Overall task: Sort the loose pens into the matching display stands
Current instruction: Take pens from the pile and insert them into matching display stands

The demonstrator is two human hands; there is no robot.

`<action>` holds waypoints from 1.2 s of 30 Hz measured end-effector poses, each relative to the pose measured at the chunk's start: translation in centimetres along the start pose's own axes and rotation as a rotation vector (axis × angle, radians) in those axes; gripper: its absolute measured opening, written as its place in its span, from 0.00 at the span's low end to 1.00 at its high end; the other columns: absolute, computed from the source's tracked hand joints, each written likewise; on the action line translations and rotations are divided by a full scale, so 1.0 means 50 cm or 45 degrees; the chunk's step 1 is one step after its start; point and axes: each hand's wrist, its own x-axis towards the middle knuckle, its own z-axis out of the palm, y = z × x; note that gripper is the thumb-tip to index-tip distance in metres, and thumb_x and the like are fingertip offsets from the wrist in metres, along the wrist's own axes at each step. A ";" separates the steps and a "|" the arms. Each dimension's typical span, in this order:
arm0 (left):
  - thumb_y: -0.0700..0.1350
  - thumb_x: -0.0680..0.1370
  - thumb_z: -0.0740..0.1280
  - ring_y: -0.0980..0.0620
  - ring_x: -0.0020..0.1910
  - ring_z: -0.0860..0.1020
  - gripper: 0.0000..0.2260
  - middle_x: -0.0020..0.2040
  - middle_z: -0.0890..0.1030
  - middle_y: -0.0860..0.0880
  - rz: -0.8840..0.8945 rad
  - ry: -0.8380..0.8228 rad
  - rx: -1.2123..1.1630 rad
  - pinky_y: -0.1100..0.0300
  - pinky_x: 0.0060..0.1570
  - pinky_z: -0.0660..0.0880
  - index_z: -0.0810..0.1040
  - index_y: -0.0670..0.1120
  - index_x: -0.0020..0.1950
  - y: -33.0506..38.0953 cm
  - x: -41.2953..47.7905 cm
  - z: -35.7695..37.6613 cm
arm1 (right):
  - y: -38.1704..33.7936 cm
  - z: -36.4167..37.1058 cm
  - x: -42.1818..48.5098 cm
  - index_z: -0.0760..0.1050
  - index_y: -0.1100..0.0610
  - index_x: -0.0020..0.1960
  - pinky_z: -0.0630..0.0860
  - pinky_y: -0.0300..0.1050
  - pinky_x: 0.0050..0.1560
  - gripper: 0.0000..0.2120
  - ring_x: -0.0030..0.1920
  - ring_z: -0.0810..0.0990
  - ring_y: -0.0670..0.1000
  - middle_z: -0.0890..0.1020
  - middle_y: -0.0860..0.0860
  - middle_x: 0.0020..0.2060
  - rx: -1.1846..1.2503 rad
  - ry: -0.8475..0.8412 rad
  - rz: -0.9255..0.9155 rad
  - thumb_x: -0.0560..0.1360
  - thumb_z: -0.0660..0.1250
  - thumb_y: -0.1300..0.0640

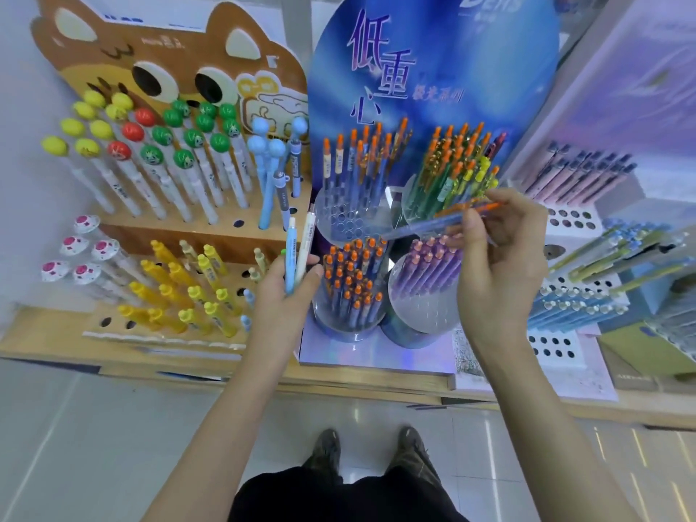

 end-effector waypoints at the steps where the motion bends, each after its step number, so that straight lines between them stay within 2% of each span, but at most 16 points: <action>1: 0.43 0.78 0.65 0.59 0.30 0.68 0.04 0.31 0.71 0.57 0.003 0.008 -0.010 0.67 0.30 0.65 0.76 0.53 0.48 0.005 0.005 0.001 | -0.003 0.011 0.010 0.66 0.50 0.58 0.78 0.57 0.43 0.10 0.44 0.81 0.53 0.77 0.41 0.46 0.001 0.001 -0.012 0.80 0.60 0.60; 4: 0.44 0.79 0.65 0.58 0.29 0.68 0.04 0.32 0.72 0.57 0.038 0.013 -0.034 0.68 0.29 0.65 0.76 0.52 0.48 0.020 0.018 -0.001 | -0.011 0.057 0.041 0.69 0.58 0.60 0.77 0.53 0.49 0.10 0.47 0.81 0.53 0.79 0.50 0.47 -0.040 -0.075 0.016 0.79 0.61 0.61; 5: 0.44 0.79 0.64 0.58 0.28 0.68 0.03 0.31 0.71 0.57 0.046 0.014 -0.039 0.67 0.29 0.65 0.77 0.52 0.48 0.024 0.022 -0.002 | -0.012 0.075 0.053 0.70 0.61 0.60 0.76 0.49 0.49 0.10 0.46 0.81 0.53 0.80 0.51 0.47 -0.093 -0.124 0.018 0.79 0.61 0.62; 7: 0.45 0.79 0.64 0.58 0.28 0.67 0.02 0.28 0.70 0.57 0.047 0.017 -0.037 0.64 0.29 0.64 0.76 0.52 0.48 0.027 0.025 -0.006 | -0.015 0.110 0.075 0.72 0.64 0.58 0.74 0.46 0.47 0.09 0.45 0.80 0.54 0.81 0.54 0.46 -0.222 -0.255 0.025 0.79 0.61 0.62; 11: 0.47 0.79 0.64 0.57 0.29 0.68 0.03 0.29 0.69 0.57 0.024 0.020 -0.072 0.64 0.31 0.65 0.77 0.50 0.51 0.026 0.025 -0.020 | -0.013 0.151 0.101 0.73 0.63 0.57 0.76 0.48 0.46 0.08 0.43 0.80 0.53 0.78 0.52 0.40 -0.316 -0.420 0.114 0.80 0.61 0.62; 14: 0.48 0.79 0.64 0.58 0.29 0.67 0.03 0.30 0.68 0.57 0.008 0.022 -0.091 0.64 0.29 0.64 0.77 0.50 0.50 0.024 0.026 -0.030 | -0.004 0.156 0.101 0.73 0.62 0.57 0.77 0.52 0.46 0.08 0.41 0.82 0.54 0.79 0.52 0.41 -0.313 -0.443 0.142 0.80 0.60 0.62; 16: 0.48 0.79 0.64 0.57 0.28 0.65 0.04 0.30 0.67 0.56 0.011 0.009 -0.090 0.64 0.28 0.63 0.77 0.49 0.50 0.025 0.026 -0.033 | -0.001 0.157 0.103 0.73 0.62 0.58 0.78 0.51 0.47 0.08 0.42 0.82 0.53 0.79 0.51 0.43 -0.325 -0.446 0.144 0.80 0.61 0.62; 18: 0.49 0.79 0.64 0.58 0.27 0.66 0.06 0.31 0.68 0.56 0.002 0.003 -0.086 0.67 0.28 0.64 0.77 0.49 0.52 0.029 0.027 -0.033 | 0.002 0.156 0.106 0.73 0.62 0.57 0.78 0.48 0.48 0.08 0.43 0.81 0.53 0.78 0.50 0.43 -0.346 -0.433 0.145 0.80 0.61 0.62; 21: 0.49 0.79 0.64 0.58 0.28 0.68 0.09 0.31 0.69 0.57 0.000 -0.008 -0.086 0.69 0.28 0.65 0.77 0.48 0.56 0.036 0.026 -0.031 | 0.006 0.156 0.109 0.73 0.62 0.58 0.78 0.53 0.46 0.08 0.42 0.81 0.54 0.80 0.54 0.43 -0.354 -0.399 0.127 0.80 0.61 0.61; 23: 0.49 0.79 0.64 0.58 0.27 0.67 0.09 0.29 0.68 0.57 0.012 -0.024 -0.093 0.68 0.28 0.64 0.77 0.47 0.55 0.039 0.027 -0.031 | 0.008 0.157 0.107 0.73 0.62 0.58 0.77 0.50 0.47 0.09 0.42 0.81 0.52 0.81 0.54 0.44 -0.355 -0.389 0.114 0.80 0.61 0.61; 27: 0.48 0.79 0.64 0.58 0.26 0.66 0.05 0.26 0.69 0.58 0.027 -0.042 -0.102 0.68 0.27 0.63 0.76 0.49 0.51 0.043 0.030 -0.030 | 0.006 0.154 0.105 0.73 0.63 0.60 0.72 0.38 0.45 0.11 0.44 0.79 0.50 0.81 0.54 0.47 -0.397 -0.409 0.055 0.80 0.61 0.60; 30: 0.48 0.79 0.64 0.59 0.26 0.67 0.03 0.26 0.70 0.59 0.034 -0.056 -0.119 0.69 0.26 0.64 0.76 0.51 0.51 0.048 0.031 -0.027 | 0.004 0.153 0.101 0.73 0.64 0.61 0.73 0.41 0.47 0.11 0.48 0.80 0.53 0.82 0.56 0.50 -0.434 -0.439 -0.001 0.80 0.60 0.61; 33: 0.48 0.79 0.64 0.59 0.25 0.66 0.02 0.25 0.70 0.59 0.038 -0.061 -0.134 0.70 0.25 0.63 0.75 0.52 0.48 0.053 0.031 -0.025 | 0.007 0.153 0.100 0.73 0.63 0.61 0.76 0.46 0.48 0.11 0.45 0.80 0.51 0.82 0.56 0.48 -0.408 -0.443 0.009 0.80 0.61 0.61; 36: 0.47 0.80 0.64 0.59 0.24 0.66 0.04 0.25 0.69 0.58 0.025 -0.060 -0.153 0.71 0.24 0.62 0.76 0.49 0.51 0.054 0.033 -0.025 | 0.004 0.159 0.105 0.72 0.62 0.61 0.76 0.41 0.50 0.12 0.46 0.80 0.49 0.81 0.55 0.49 -0.298 -0.447 0.041 0.79 0.63 0.60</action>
